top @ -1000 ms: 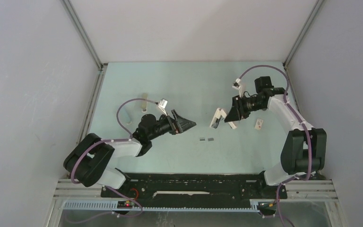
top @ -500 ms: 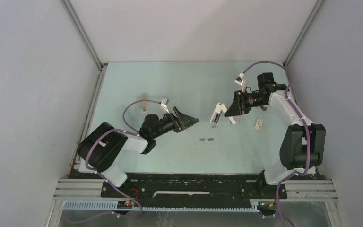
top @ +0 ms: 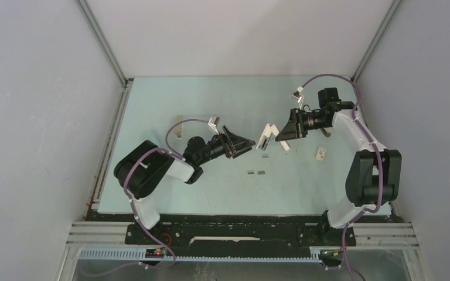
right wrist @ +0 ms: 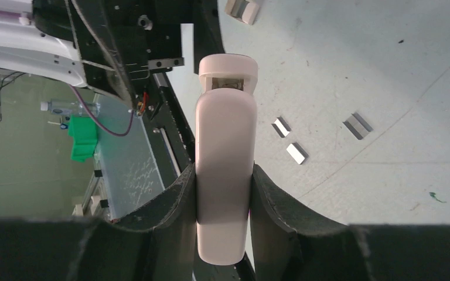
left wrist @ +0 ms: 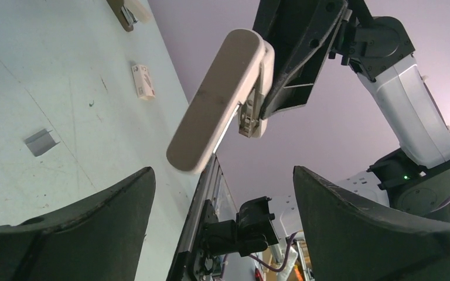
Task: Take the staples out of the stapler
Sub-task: Unload the staple at the center of the board.
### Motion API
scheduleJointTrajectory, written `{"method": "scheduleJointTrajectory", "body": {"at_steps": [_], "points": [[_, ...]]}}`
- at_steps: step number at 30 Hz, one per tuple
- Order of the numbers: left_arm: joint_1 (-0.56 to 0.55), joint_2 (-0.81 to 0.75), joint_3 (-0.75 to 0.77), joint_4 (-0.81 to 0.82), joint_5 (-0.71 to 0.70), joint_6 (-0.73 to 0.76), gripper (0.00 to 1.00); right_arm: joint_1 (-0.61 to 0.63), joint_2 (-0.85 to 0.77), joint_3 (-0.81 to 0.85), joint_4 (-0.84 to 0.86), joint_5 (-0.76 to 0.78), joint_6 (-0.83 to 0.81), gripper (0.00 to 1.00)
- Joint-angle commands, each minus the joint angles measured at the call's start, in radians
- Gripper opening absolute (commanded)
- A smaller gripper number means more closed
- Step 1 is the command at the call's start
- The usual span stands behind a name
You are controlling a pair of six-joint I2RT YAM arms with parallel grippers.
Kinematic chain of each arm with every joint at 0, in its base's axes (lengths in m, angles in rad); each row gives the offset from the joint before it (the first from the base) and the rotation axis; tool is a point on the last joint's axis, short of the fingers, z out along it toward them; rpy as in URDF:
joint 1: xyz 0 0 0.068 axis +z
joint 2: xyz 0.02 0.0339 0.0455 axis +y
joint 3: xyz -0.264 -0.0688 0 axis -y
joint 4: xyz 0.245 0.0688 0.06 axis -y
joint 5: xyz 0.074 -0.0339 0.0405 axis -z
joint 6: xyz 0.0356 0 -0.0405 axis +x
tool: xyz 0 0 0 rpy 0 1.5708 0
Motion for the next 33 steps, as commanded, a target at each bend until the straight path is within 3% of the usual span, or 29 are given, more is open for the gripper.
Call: {"method": "scheduleJointTrajectory", "body": {"at_steps": [1, 24, 30, 33], "points": [[-0.006, 0.042, 0.069, 0.065, 0.044, -0.022, 0.91, 0.012, -0.010, 0.034, 0.013, -0.087, 0.023, 0.00], [-0.035, 0.125, 0.179, 0.088, 0.129, -0.024, 0.53, 0.031, 0.002, 0.034, 0.009, -0.153, 0.019, 0.00], [-0.033, 0.132, 0.178, 0.093, 0.138, -0.007, 0.21, 0.025, 0.010, 0.035, 0.010, -0.144, 0.012, 0.00], [-0.014, 0.116, 0.161, 0.091, 0.150, 0.048, 0.08, 0.013, 0.032, 0.060, -0.055, -0.106, -0.071, 0.00]]}}
